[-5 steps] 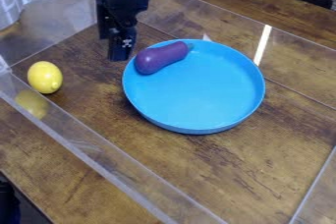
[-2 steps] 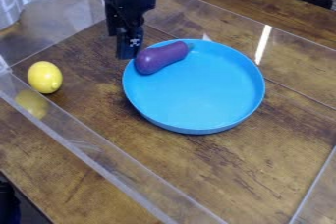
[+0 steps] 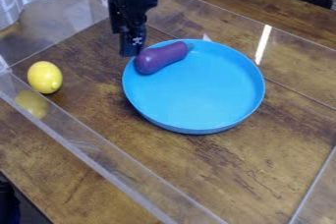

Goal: Remove the purple eggplant from the blue tray and put it on the table

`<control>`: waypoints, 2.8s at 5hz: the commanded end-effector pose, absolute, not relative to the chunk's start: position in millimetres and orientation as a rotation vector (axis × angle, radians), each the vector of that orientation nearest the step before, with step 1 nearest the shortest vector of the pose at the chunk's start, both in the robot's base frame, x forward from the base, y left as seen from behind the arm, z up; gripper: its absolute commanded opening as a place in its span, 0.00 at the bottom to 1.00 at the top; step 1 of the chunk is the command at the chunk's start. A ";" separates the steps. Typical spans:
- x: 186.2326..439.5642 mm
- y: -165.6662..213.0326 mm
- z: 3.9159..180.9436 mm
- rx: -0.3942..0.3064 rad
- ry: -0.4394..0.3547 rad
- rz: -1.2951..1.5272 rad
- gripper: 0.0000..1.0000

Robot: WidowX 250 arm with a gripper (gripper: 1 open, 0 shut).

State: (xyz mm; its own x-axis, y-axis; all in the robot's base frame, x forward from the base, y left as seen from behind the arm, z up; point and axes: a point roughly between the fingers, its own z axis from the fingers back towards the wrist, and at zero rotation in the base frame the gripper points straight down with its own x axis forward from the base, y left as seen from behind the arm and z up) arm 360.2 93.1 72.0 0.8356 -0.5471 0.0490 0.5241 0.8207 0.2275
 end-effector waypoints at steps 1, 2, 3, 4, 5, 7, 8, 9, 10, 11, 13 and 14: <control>371.0 87.9 79.2 0.229 -0.160 -0.590 1.00; 372.3 87.7 74.5 0.233 -0.163 -0.591 1.00; 371.3 90.6 74.2 0.238 -0.160 -0.585 1.00; 370.2 93.7 73.6 0.243 -0.156 -0.579 1.00; 369.3 96.6 72.4 0.247 -0.152 -0.573 1.00; 369.1 99.8 65.1 0.245 -0.146 -0.556 1.00; 367.5 102.9 65.9 0.251 -0.136 -0.530 1.00; 366.2 107.0 63.5 0.253 -0.121 -0.513 1.00; 365.0 110.6 60.6 0.255 -0.109 -0.498 1.00; 364.8 113.0 56.8 0.255 -0.100 -0.487 1.00; 363.6 118.8 48.4 0.257 -0.078 -0.464 1.00; 364.8 117.2 42.2 0.257 -0.070 -0.461 1.00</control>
